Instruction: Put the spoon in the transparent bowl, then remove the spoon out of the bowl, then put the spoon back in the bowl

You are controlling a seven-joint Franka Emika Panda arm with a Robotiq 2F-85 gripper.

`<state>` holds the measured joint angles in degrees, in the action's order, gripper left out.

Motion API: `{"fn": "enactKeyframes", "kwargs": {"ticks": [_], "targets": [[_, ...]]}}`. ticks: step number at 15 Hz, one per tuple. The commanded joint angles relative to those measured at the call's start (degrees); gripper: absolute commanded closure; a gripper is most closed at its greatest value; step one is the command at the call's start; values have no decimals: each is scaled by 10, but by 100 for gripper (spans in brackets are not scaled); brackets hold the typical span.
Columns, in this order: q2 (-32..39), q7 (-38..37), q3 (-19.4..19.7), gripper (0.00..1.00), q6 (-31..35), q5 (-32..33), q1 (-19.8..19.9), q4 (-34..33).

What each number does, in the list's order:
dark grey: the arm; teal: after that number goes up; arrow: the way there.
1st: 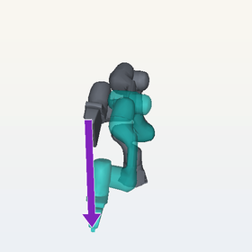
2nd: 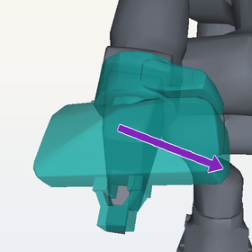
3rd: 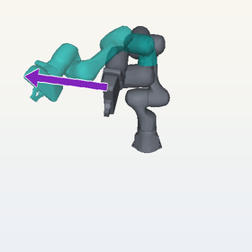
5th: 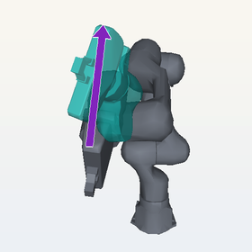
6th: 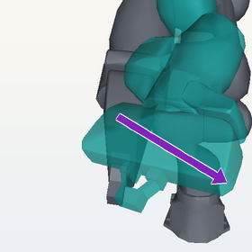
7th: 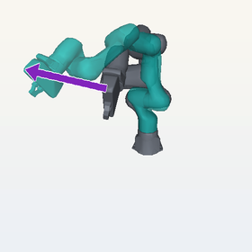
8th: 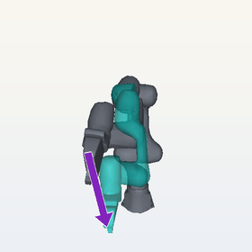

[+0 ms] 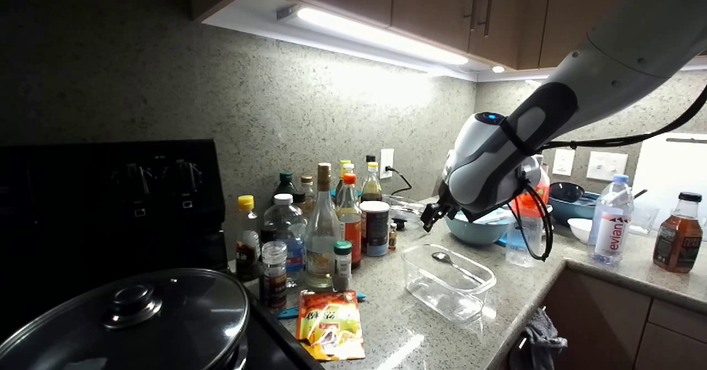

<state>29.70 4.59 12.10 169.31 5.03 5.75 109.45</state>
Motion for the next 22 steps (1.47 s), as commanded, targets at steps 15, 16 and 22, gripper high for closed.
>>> {"fn": "enactKeyframes", "kwargs": {"ticks": [15, 16, 22], "targets": [[81, 67, -126, 0, -83, -51, 132, -103], [89, 74, -132, 0, -92, -57, 139, -115], [110, 56, -99, 0, -138, -47, 121, -152]]}}
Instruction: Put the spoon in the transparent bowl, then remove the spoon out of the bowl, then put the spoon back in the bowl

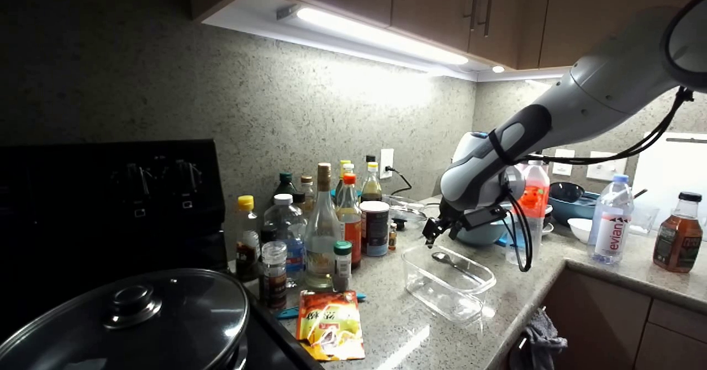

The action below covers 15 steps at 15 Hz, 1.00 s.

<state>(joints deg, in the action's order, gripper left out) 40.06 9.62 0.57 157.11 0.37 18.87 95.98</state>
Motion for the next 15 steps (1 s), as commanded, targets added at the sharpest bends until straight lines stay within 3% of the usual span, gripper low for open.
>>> {"fn": "enactKeyframes", "kwargs": {"ticks": [1, 2, 15], "targets": [[8, 5, 29, 0, 22, 12, -20, -15], [4, 4, 17, 0, 4, -4, -12, -9], [5, 2, 27, 0, 10, 0, -20, -15]]}}
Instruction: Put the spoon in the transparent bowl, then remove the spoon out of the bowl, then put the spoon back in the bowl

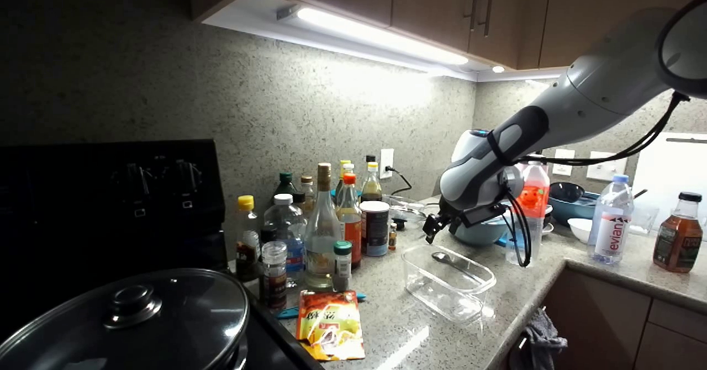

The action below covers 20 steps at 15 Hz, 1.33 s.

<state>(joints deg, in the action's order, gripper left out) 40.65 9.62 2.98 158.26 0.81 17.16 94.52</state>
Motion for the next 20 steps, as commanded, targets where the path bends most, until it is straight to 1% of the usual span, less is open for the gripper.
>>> {"fn": "enactKeyframes", "kwargs": {"ticks": [1, 4, 5, 7, 10, 13, 15, 16, 20], "targets": [[0, 2, 3, 0, -1, -4, -3, 0], [0, 2, 3, 0, -1, -4, -3, 0], [7, -9, 13, 0, -17, -2, -8, -9], [19, -19, 18, 0, -71, -8, -5, -25], [42, -50, 39, 0, -148, -7, -9, -49], [59, -65, 46, 0, -195, -12, -4, -77], [68, -85, 56, 0, -211, -9, -9, -94], [54, -62, 44, 0, -191, -9, -4, -76], [59, -72, 46, 0, -203, -9, -6, -86]]}}
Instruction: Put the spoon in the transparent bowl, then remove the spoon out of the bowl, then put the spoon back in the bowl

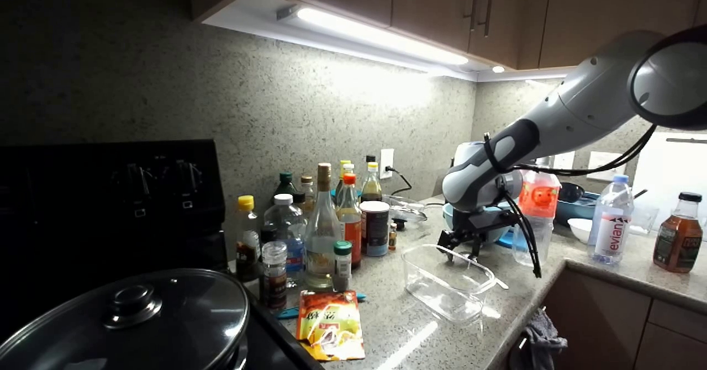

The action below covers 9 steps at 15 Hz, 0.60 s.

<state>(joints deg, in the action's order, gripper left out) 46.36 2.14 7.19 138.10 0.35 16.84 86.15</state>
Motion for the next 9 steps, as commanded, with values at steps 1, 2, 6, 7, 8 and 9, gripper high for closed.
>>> {"fn": "enactKeyframes", "kwargs": {"ticks": [1, 2, 6, 7, 8, 9], "targets": [[1, 6, 2, 0, -1, -5, -2, -3], [1, 9, -1, 0, 2, -7, 0, -2], [-3, 14, -4, 38, 6, -7, 0, -3], [-3, 13, -3, 46, 3, -5, -2, -5], [-5, 21, -6, 52, 7, -4, 0, -2], [-7, 23, -6, 58, 9, -4, -1, -1]]}}
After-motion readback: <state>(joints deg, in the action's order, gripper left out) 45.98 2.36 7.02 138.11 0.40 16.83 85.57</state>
